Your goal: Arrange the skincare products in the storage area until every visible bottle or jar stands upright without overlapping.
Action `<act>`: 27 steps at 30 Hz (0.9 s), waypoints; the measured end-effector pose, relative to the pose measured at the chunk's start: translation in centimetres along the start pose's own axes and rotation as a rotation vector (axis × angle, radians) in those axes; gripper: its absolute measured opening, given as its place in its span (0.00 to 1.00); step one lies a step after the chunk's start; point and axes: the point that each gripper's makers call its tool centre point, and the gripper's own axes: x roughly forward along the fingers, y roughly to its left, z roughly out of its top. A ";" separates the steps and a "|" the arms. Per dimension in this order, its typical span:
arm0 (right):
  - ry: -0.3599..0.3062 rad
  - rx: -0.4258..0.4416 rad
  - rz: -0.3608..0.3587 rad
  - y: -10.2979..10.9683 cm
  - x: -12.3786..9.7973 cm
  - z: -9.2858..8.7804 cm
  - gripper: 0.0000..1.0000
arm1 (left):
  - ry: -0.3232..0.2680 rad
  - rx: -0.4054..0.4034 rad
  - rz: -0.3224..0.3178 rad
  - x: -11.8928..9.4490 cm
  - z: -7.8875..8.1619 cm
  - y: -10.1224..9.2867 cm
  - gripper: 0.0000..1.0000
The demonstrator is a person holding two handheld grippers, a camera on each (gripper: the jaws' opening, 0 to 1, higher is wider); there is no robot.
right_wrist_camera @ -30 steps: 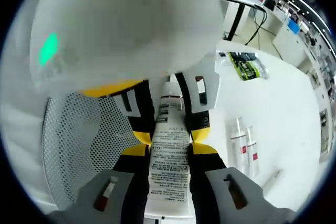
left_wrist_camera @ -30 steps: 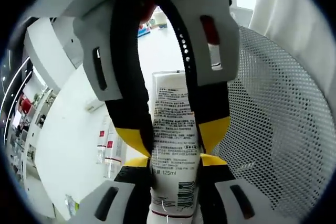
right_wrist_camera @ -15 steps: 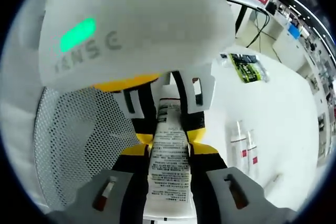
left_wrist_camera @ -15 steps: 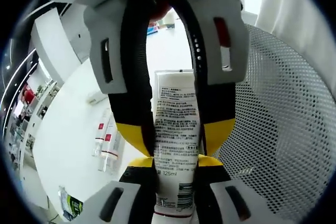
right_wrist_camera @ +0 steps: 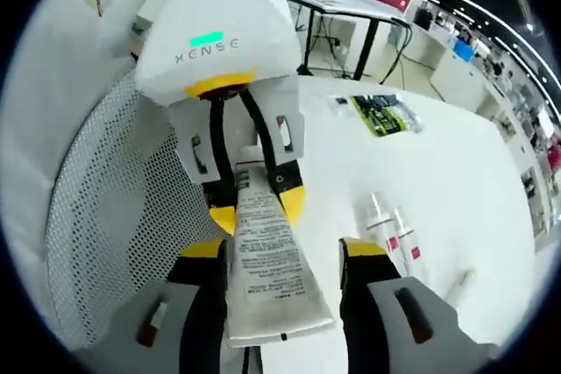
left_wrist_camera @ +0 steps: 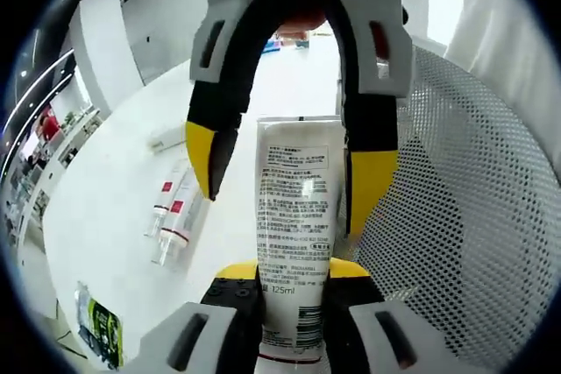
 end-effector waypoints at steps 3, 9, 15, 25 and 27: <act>-0.028 0.050 -0.039 -0.7 -0.7 -0.6 0.57 | -0.021 -0.047 0.002 -0.2 0.0 0.4 0.24; -0.223 0.275 -0.086 -2.6 -3.2 -0.2 0.66 | -0.122 -0.216 -0.016 -0.9 0.9 1.1 0.24; -0.455 0.450 -0.057 -3.4 -6.1 2.1 0.64 | -0.248 -0.320 -0.066 -2.1 3.1 1.1 0.24; -0.675 0.497 0.090 -1.9 -8.2 5.9 0.59 | -0.555 -0.478 -0.259 -5.6 9.3 -0.1 0.25; -0.723 0.520 0.145 -1.5 -8.9 6.8 0.55 | -0.577 -0.478 -0.275 -6.1 9.7 -0.2 0.25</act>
